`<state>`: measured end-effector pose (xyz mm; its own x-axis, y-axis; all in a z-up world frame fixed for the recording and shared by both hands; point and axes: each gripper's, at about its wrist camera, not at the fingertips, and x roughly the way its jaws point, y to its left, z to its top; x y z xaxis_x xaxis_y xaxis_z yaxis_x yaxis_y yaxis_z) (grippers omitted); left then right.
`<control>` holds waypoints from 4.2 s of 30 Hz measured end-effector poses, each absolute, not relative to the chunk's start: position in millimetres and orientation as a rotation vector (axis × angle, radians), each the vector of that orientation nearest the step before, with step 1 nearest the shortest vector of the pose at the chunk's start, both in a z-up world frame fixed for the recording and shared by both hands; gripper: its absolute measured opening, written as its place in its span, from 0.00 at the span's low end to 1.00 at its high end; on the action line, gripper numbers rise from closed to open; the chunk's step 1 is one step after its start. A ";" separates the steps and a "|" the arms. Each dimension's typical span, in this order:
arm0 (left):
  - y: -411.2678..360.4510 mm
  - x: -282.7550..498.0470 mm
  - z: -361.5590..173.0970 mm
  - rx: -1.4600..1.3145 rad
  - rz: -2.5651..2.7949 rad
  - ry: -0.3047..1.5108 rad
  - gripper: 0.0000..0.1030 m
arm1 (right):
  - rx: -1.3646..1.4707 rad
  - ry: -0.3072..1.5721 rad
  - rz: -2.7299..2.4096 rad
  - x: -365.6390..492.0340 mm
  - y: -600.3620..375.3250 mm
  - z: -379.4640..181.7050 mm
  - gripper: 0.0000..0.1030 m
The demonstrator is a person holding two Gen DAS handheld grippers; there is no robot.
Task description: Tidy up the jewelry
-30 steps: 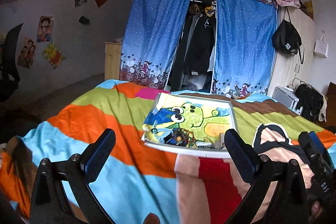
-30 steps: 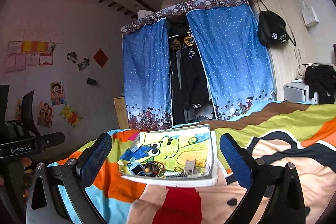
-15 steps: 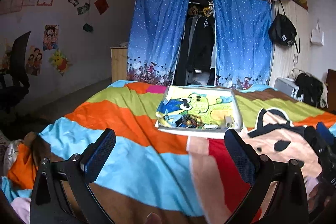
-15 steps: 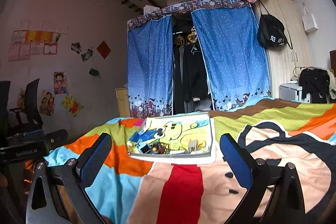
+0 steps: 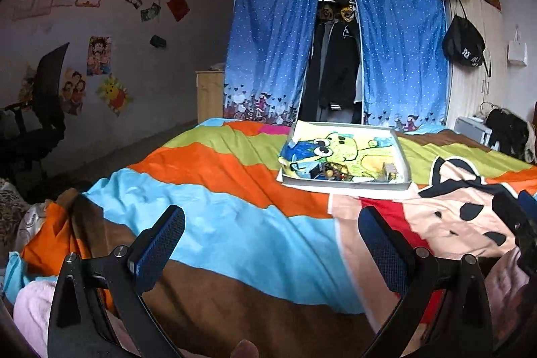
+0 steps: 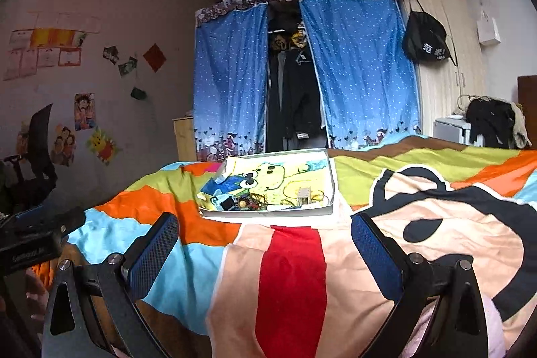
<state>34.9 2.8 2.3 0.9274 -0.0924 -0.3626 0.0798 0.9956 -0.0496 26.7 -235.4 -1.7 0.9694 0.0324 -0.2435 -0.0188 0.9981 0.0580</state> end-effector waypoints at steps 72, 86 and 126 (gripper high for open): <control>3.4 35.7 -17.4 -0.026 -0.064 0.415 0.99 | -0.001 0.302 0.010 31.8 -224.9 -13.3 1.00; 3.3 35.7 -17.9 -0.025 -0.064 0.413 0.99 | -0.003 0.302 0.010 31.6 -225.0 -13.5 1.00; 4.4 36.5 -19.9 -0.023 -0.066 0.412 0.99 | -0.004 0.302 0.010 30.7 -225.6 -13.2 1.00</control>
<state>36.5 4.4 -19.9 0.9142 -0.0687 -0.3994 0.0594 0.9976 -0.0356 30.7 -225.6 -13.2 0.9547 0.0094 -0.2975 -0.0105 0.9999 -0.0021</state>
